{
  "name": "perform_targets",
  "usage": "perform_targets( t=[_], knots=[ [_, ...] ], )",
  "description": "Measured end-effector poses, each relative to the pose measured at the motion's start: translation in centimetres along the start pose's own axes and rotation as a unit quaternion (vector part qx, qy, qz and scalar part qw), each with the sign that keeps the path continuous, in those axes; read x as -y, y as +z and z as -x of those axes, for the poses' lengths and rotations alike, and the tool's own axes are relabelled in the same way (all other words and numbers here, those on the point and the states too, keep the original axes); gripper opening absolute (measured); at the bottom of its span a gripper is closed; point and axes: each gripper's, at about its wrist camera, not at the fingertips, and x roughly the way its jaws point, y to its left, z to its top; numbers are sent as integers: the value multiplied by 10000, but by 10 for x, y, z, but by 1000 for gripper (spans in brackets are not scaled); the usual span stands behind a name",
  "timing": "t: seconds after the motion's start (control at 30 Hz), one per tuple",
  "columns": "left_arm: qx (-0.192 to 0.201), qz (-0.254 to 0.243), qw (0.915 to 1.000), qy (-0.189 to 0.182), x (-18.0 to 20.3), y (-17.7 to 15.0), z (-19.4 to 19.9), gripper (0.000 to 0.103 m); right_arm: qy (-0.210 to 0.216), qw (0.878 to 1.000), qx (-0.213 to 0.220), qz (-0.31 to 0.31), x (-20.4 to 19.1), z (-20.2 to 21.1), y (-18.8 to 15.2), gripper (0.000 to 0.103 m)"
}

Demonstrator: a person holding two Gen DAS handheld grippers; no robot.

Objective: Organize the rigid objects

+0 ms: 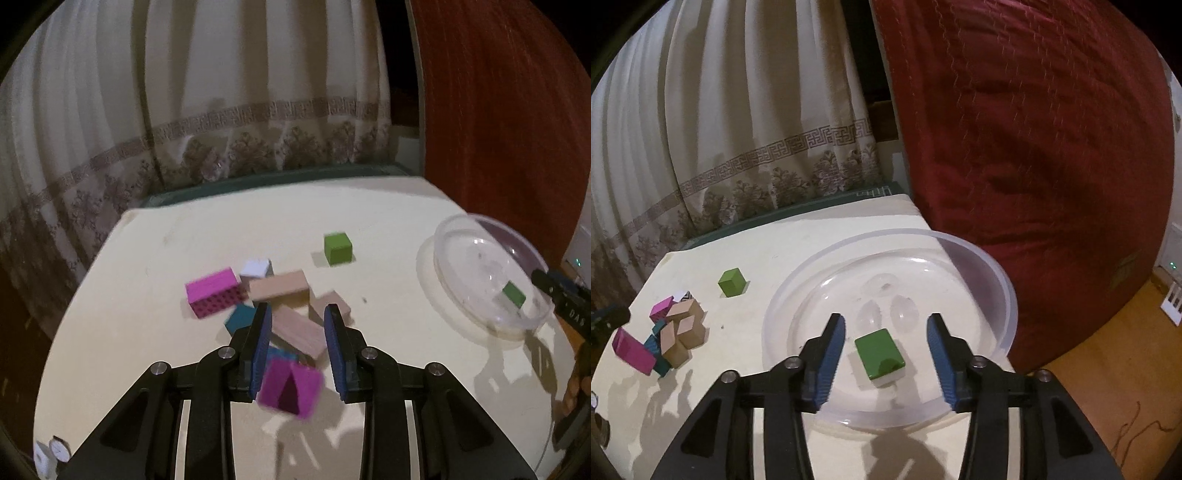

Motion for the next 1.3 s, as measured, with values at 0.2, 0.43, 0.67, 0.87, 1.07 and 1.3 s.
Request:
perform_targets(
  t=[0.2, 0.43, 0.67, 0.87, 1.07, 1.3],
  knots=[
    [-270, 74, 9995, -175, 0, -22, -4, 76, 125, 9999, -61, -8, -3, -2, -6, 56],
    [-764, 281, 9958, -425, -6, -54, 2, 80, 150, 9998, -61, -71, -2, -1, -8, 59],
    [-1159, 283, 9868, -1092, 16, -70, -4, 82, 155, 9998, -115, -73, -1, -3, -7, 63],
    [-1207, -312, 9870, -1010, 43, -71, -17, 83, 167, 9997, -149, -54, -1, 0, -8, 68],
    [-1326, -402, 9873, -776, 38, -66, -35, 83, 169, 9997, -170, -37, 1, 2, -10, 69],
    [-1243, -249, 9874, -952, 34, -63, -40, 66, 213, 9995, -224, -44, 0, 0, -12, 69]
  ],
)
